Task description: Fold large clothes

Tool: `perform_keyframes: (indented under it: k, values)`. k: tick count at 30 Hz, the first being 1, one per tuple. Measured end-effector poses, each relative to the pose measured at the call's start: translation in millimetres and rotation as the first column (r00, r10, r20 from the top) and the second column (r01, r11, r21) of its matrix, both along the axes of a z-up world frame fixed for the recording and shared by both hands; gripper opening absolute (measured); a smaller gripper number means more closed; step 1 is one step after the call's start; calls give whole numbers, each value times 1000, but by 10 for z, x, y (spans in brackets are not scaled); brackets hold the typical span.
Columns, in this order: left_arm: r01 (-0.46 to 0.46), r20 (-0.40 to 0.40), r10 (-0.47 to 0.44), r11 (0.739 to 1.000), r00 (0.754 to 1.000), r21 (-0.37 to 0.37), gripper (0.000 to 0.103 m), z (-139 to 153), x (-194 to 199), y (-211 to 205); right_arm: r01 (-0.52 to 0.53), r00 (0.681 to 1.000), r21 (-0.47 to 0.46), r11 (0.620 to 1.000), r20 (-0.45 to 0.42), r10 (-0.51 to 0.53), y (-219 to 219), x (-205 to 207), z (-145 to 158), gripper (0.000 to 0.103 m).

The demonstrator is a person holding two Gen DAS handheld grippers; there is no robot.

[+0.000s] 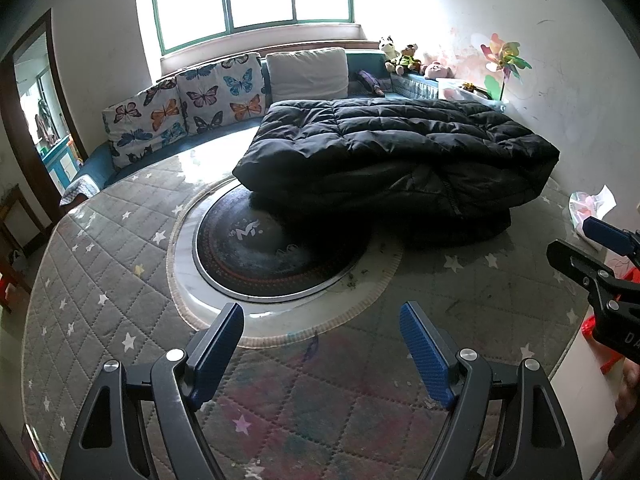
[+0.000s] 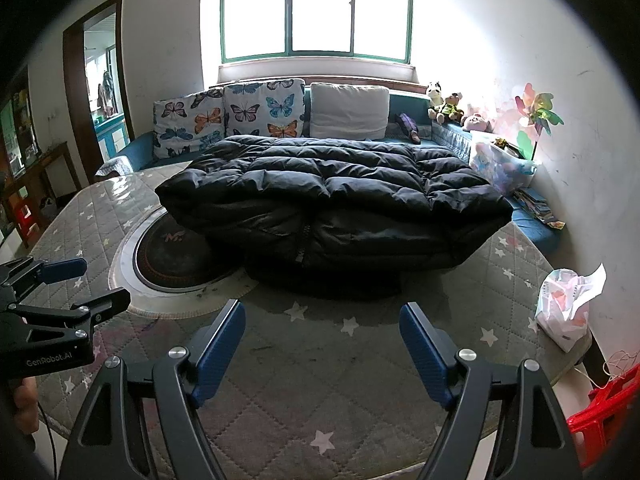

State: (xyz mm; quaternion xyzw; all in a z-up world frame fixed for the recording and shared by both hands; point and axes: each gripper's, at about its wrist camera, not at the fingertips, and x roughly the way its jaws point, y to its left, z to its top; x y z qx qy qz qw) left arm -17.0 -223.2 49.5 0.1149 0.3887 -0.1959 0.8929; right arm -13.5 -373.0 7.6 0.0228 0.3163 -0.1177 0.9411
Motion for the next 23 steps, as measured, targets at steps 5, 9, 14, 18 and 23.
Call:
perform_keyframes:
  k: [5, 9, 14, 18, 23]
  values:
    - [1, 1, -1, 1000, 1000, -1, 86, 0, -5, -2, 2, 1000, 0, 1000, 0, -2, 3, -6, -6, 87]
    - [1, 0, -1, 1000, 1000, -1, 86, -3, -5, -3, 3, 1000, 1, 1000, 0, -3, 13, -5, -1, 87]
    - [1, 2, -1, 1000, 1000, 0, 86, 1, -7, -4, 4, 1000, -1, 1000, 1, -4, 14, -10, -6, 87]
    - [-2, 4, 2, 1000, 1000, -4, 86, -7, -7, -1, 3, 1000, 0, 1000, 0, -3, 18, -12, -7, 87]
    - [1, -5, -1, 1000, 1000, -6, 86, -4, 4, 12, 4, 1000, 2, 1000, 1, -4, 22, -14, -8, 87]
